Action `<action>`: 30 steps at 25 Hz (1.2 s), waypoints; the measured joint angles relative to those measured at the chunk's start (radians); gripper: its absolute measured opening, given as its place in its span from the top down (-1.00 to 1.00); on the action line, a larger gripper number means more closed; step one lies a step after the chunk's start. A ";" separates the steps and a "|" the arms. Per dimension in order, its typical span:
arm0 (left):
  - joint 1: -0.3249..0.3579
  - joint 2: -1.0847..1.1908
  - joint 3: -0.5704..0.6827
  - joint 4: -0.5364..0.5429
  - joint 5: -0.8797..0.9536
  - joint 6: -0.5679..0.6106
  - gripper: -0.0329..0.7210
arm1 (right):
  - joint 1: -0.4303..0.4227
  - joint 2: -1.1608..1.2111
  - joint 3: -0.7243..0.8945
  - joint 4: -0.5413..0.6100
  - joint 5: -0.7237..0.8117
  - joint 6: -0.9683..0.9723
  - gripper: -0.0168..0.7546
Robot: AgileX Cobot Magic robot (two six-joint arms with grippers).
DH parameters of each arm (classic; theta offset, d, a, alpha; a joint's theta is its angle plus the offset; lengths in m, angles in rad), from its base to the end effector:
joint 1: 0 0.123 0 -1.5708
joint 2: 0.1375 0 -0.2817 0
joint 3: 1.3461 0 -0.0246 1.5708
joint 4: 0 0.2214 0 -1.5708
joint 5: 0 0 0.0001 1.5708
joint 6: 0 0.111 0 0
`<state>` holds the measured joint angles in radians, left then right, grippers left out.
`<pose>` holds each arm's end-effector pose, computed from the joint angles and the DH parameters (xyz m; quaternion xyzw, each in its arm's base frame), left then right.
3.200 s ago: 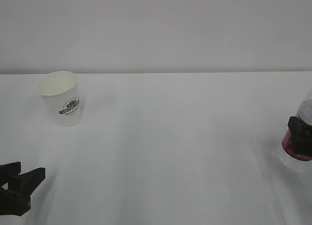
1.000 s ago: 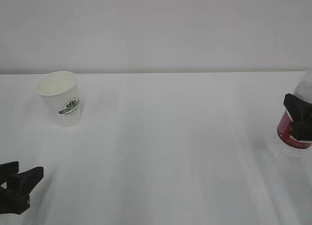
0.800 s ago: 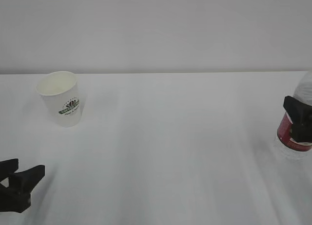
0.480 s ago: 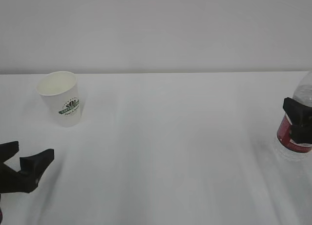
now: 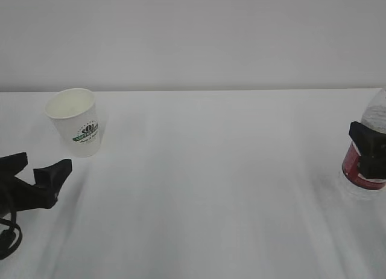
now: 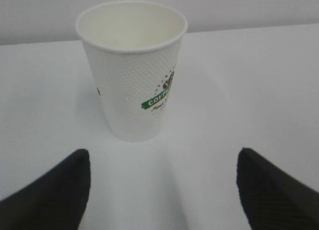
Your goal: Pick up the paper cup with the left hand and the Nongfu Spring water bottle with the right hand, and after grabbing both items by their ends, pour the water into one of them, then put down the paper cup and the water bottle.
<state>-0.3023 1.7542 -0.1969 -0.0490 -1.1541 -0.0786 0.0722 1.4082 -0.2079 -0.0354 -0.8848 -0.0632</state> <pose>0.2315 -0.0670 0.1379 0.0693 0.8066 -0.0990 0.5786 0.2201 0.0190 0.1916 -0.0702 0.7800 0.0065 0.6218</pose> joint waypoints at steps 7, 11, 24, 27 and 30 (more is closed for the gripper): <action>0.000 0.140 -0.049 -0.001 0.000 0.002 -0.91 | 0.000 0.000 0.000 0.000 0.000 0.000 -0.39; 0.000 0.149 -0.071 -0.001 0.000 0.002 -0.91 | 0.000 0.000 0.000 0.000 0.000 0.000 -0.39; 0.000 0.222 -0.180 -0.029 0.000 0.002 -0.89 | 0.000 0.000 0.000 0.000 0.000 0.000 -0.39; 0.000 0.226 -0.205 -0.029 0.000 0.002 -0.88 | 0.000 0.000 0.000 -0.001 0.000 0.000 -0.39; 0.000 0.230 -0.225 -0.031 0.000 0.002 -0.88 | 0.000 0.000 0.000 -0.001 0.000 0.000 -0.39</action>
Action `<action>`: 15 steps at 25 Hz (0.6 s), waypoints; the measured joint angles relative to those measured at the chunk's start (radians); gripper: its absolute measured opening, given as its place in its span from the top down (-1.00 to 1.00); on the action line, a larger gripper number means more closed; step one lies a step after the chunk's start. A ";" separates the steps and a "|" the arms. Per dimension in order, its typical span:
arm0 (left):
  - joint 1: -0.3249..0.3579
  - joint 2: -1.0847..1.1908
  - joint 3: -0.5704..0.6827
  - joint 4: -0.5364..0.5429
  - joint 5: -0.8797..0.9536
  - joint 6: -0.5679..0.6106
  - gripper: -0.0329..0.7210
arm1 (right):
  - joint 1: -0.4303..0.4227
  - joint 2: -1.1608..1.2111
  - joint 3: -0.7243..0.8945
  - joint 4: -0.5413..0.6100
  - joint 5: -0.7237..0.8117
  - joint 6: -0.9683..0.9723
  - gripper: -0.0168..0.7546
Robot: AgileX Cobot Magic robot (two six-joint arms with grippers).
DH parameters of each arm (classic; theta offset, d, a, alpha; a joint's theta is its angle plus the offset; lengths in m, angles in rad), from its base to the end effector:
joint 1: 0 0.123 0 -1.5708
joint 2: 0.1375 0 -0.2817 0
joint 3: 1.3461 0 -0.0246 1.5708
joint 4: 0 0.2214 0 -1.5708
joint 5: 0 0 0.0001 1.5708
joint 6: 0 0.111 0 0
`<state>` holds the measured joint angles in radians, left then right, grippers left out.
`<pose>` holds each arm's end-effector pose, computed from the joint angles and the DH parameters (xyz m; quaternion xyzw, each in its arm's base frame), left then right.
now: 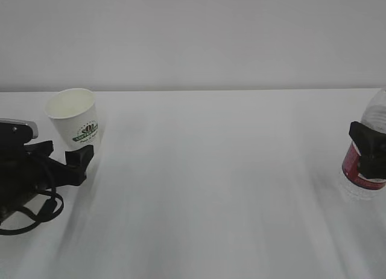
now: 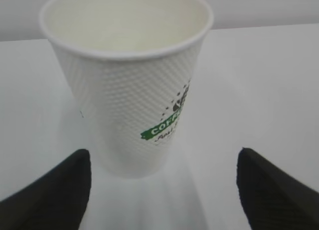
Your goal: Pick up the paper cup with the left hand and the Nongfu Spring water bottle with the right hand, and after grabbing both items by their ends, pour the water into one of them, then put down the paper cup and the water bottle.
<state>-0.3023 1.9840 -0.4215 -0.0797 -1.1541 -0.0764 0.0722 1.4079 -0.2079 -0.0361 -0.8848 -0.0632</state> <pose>0.2869 -0.0810 0.1098 0.0572 0.8092 -0.0903 0.5778 0.2201 0.0190 0.1917 -0.0706 0.7798 0.0066 0.6220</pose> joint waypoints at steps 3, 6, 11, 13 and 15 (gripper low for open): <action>0.000 0.021 -0.012 -0.004 0.000 0.000 -0.88 | 0.000 0.000 0.000 0.000 0.000 0.000 -0.39; 0.000 0.050 -0.012 -0.010 0.000 0.000 -0.88 | 0.000 0.000 0.000 0.000 0.000 0.000 -0.39; 0.000 0.069 -0.036 -0.018 0.000 0.000 -0.88 | 0.000 0.000 0.000 -0.002 0.000 0.000 -0.39; 0.000 0.071 -0.058 -0.018 0.000 0.000 -0.87 | 0.000 0.000 0.000 -0.002 0.000 0.000 -0.39; 0.000 0.071 -0.079 -0.020 0.000 0.000 -0.86 | 0.000 0.000 0.000 -0.002 0.000 0.000 -0.39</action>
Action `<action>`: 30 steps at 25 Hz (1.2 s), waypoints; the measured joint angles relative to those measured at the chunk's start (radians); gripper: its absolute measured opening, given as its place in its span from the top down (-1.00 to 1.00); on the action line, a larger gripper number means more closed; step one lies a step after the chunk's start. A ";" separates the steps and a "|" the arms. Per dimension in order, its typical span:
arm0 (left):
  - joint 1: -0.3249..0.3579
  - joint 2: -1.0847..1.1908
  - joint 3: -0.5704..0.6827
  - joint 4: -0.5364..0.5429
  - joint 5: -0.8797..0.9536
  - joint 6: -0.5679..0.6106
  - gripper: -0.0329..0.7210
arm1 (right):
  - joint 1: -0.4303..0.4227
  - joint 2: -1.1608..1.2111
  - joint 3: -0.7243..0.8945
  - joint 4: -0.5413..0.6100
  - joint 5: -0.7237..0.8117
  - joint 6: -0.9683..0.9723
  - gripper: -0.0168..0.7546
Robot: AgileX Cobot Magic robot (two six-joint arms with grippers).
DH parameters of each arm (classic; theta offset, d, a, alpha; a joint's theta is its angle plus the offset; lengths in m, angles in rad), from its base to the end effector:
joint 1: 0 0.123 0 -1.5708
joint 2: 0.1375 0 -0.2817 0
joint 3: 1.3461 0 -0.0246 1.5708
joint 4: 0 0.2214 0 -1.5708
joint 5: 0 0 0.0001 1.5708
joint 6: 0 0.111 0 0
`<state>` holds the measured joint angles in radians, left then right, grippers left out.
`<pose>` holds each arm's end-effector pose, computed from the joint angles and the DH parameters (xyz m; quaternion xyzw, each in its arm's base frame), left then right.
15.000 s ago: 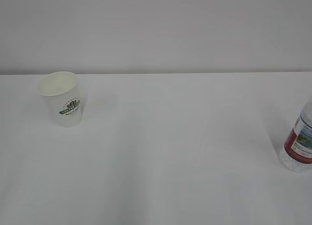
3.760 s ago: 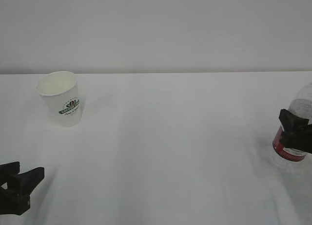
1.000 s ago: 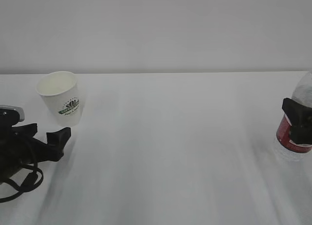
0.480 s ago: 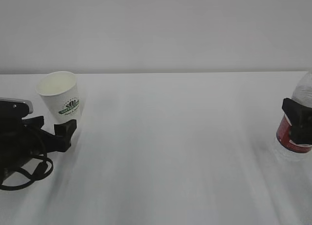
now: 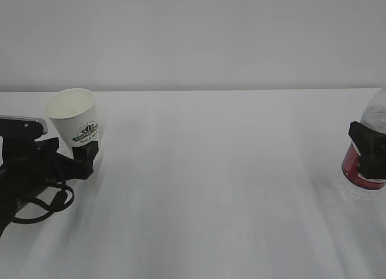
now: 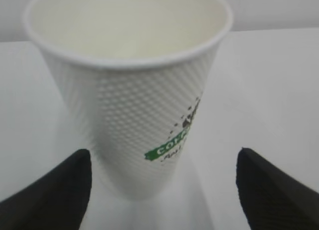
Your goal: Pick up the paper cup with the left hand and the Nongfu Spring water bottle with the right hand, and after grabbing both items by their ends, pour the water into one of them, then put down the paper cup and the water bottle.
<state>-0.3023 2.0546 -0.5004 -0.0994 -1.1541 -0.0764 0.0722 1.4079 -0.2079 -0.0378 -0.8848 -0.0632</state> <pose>0.3051 -0.0846 0.1001 0.0483 0.8073 -0.0861 0.5818 0.2200 0.0192 0.1917 -0.0714 0.7798 0.0068 0.6219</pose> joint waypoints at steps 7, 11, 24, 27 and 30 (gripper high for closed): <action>0.024 0.026 -0.029 0.000 0.000 0.000 -0.85 | 0.000 0.000 0.000 0.000 0.000 0.000 -0.39; 0.027 0.049 -0.032 0.000 0.000 0.000 -0.84 | 0.000 0.000 0.000 -0.002 0.000 0.000 -0.39; 0.027 0.098 -0.158 0.000 0.050 0.000 -0.92 | 0.000 0.000 0.000 -0.024 0.000 0.000 -0.39; 0.027 0.102 -0.180 0.000 0.059 0.000 -0.92 | 0.000 0.000 0.000 -0.024 0.000 0.000 -0.39; 0.027 0.107 -0.189 0.000 0.067 0.000 -0.92 | 0.000 0.000 0.000 -0.024 0.000 0.000 -0.39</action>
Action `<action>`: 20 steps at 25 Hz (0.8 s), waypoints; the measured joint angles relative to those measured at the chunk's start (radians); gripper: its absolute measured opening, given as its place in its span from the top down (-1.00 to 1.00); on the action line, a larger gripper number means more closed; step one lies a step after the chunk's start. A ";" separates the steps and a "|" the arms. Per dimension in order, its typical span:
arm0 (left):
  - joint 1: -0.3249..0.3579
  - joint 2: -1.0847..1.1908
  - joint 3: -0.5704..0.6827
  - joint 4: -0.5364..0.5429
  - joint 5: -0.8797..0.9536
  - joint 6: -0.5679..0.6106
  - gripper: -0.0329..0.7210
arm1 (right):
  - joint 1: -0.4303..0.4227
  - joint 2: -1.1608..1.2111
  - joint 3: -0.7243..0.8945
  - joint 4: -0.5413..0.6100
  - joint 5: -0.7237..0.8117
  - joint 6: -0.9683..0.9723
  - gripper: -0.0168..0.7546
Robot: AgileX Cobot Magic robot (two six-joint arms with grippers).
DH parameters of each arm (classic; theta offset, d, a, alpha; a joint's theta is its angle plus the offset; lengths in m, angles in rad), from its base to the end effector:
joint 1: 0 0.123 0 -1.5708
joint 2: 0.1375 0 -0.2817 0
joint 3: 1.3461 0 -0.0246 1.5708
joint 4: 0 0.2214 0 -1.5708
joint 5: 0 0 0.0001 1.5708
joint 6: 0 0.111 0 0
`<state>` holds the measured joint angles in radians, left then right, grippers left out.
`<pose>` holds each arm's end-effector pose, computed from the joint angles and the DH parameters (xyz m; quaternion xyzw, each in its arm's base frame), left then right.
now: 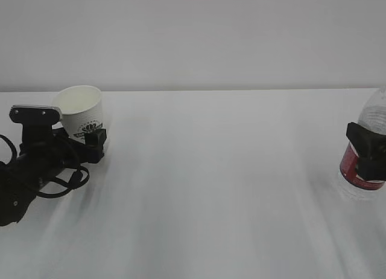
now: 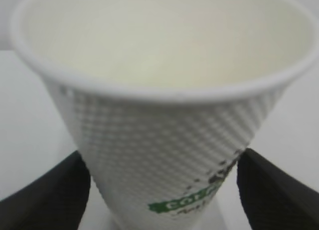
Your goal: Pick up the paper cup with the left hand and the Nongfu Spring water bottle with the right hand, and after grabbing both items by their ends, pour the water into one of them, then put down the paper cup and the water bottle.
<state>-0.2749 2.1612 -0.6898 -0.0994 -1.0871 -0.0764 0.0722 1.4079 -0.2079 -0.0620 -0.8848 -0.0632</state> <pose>0.3475 -0.0879 0.0876 0.0351 0.8035 -0.0825 0.5886 0.2198 0.0212 0.1916 -0.0832 0.7787 0.0094 0.6217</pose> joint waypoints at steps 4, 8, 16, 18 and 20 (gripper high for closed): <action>0.012 0.015 0.000 -0.002 0.007 0.000 -0.93 | 0.000 0.000 0.000 -0.003 0.000 0.000 -0.39; 0.023 0.036 -0.019 -0.002 0.013 0.000 -0.93 | 0.000 0.000 0.000 -0.010 0.000 0.000 -0.39; 0.027 0.050 -0.099 -0.002 0.054 0.000 -0.92 | 0.000 0.000 0.000 -0.022 0.000 0.000 -0.39; 0.027 0.071 -0.120 -0.002 0.059 0.000 -0.92 | 0.000 0.000 0.000 -0.024 0.000 0.000 -0.39; 0.027 0.086 -0.130 -0.002 0.066 0.000 -0.92 | 0.000 0.000 0.000 -0.024 0.000 0.000 -0.39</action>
<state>-0.2475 2.2475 -0.8197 -0.1012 -1.0212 -0.0764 0.0722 1.4079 -0.2079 -0.0860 -0.8848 -0.0632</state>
